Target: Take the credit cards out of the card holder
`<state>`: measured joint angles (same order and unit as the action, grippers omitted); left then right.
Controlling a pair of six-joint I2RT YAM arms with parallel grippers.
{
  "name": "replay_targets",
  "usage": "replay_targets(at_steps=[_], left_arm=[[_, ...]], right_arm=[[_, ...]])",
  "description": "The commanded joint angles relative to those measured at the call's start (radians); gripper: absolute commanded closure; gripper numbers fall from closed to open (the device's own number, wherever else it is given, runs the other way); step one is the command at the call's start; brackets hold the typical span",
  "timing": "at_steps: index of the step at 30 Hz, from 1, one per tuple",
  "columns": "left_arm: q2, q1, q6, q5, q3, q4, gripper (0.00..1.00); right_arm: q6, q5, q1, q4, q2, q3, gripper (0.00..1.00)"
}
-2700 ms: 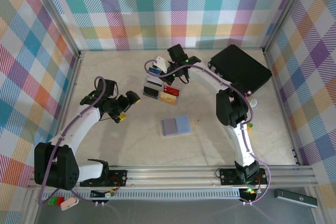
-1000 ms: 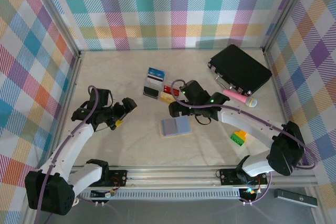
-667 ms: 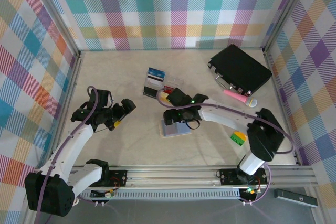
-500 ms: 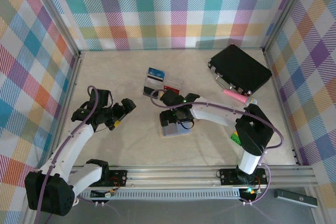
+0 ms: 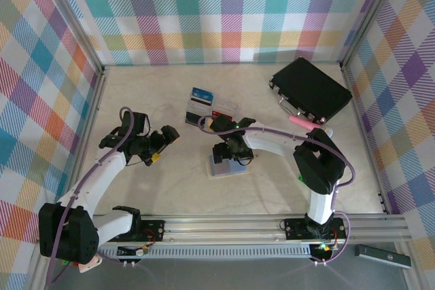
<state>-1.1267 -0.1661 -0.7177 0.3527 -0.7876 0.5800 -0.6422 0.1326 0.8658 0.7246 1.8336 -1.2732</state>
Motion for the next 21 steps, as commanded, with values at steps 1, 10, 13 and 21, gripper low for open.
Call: replay_targets(at_steps=[1,10,13,21], left_arm=[[-0.008,0.011,-0.017,0.035,-0.004,-0.038,0.00],[-0.030,-0.009,-0.022,0.054,-0.001,-0.051,0.00],[-0.034,-0.019,-0.025,0.055,0.002,-0.056,0.00],[-0.063,-0.057,-0.034,0.045,-0.007,-0.070,0.00]], right_arm=[[0.015,-0.044,0.004,0.007,-0.013,0.003,0.09],[0.028,-0.056,0.004,0.020,0.036,-0.031,0.09],[0.033,-0.057,0.004,0.022,0.052,-0.034,0.09],[0.048,-0.076,0.005,0.035,0.094,-0.043,0.10]])
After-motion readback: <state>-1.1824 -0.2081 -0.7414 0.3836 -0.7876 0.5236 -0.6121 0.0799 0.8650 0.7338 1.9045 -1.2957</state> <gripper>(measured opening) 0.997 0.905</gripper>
